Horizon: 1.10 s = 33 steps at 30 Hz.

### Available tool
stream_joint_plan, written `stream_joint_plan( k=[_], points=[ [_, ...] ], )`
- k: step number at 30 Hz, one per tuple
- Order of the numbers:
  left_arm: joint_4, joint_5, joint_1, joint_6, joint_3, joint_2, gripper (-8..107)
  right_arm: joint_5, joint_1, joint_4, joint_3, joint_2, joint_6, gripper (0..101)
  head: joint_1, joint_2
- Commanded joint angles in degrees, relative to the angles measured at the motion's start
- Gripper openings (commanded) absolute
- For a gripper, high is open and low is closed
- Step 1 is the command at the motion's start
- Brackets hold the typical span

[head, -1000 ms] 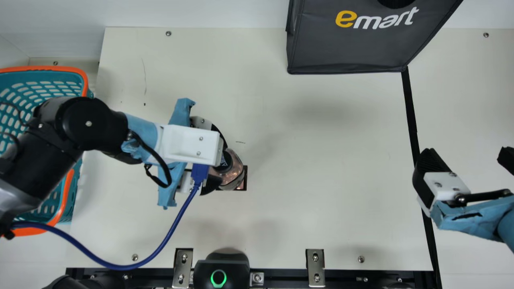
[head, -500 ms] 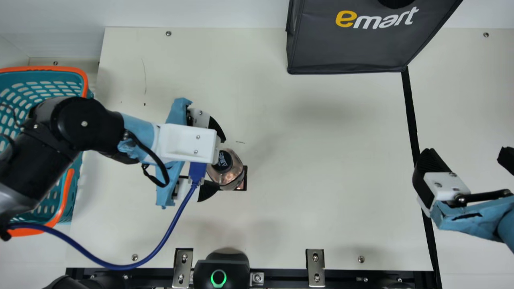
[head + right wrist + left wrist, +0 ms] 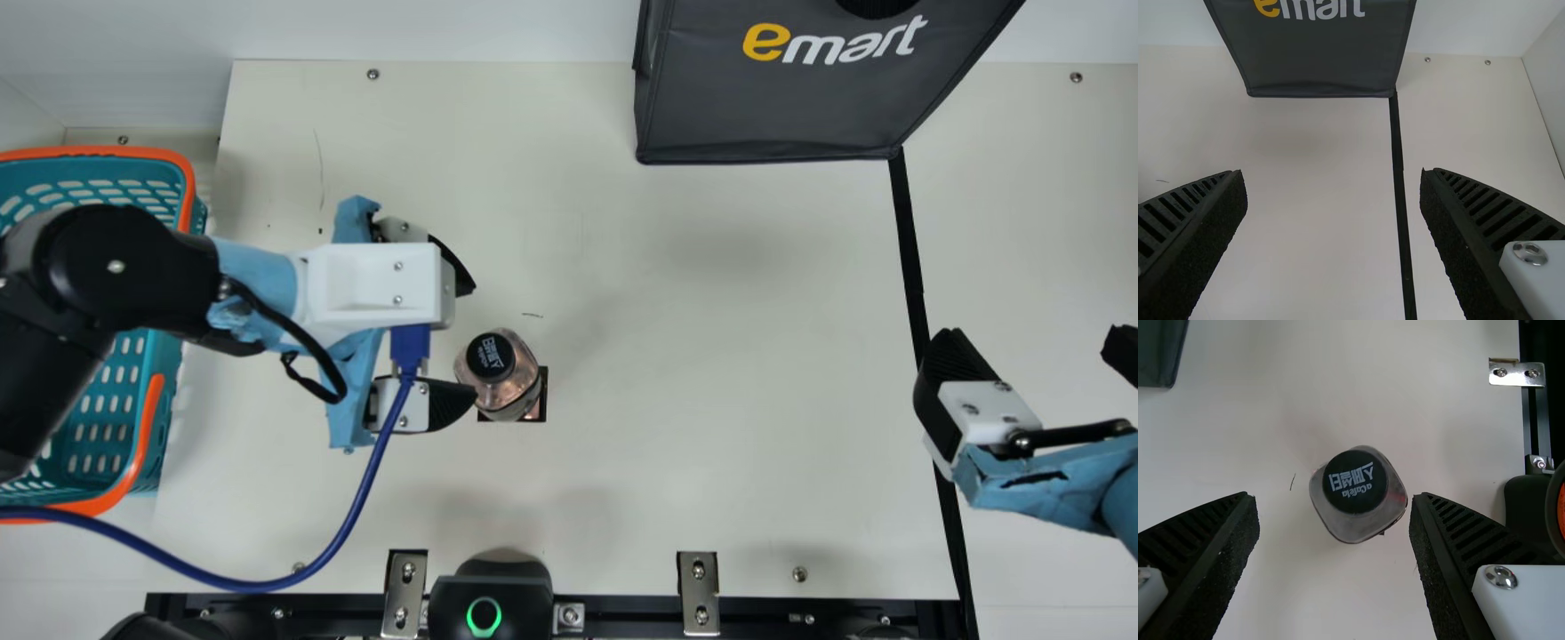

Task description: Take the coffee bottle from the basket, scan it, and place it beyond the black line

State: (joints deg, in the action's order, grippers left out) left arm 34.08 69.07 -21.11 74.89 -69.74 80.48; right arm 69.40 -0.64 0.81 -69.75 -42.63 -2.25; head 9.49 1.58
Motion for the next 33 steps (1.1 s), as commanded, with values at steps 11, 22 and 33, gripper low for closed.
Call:
stream_joint_plan(
  k=[11, 22, 33],
  points=[
    [-0.3, -1.7, 5.5, -4.6, 0.4, -4.5, 90, 0.0, 0.0, 0.0, 0.0, 0.0, 0.0, 91, -1.6, 0.0],
    [-1.1, -7.2, 9.3, -12.2, 1.1, -8.5, 90, 0.0, 0.0, 0.0, 0.0, 0.0, 0.0, 91, -1.6, 0.0],
    [-4.2, -13.0, 10.9, -21.2, 1.9, -11.9, 90, 0.1, 0.0, 0.0, 0.0, 0.0, 0.0, 91, -1.6, 0.0]
  ],
)
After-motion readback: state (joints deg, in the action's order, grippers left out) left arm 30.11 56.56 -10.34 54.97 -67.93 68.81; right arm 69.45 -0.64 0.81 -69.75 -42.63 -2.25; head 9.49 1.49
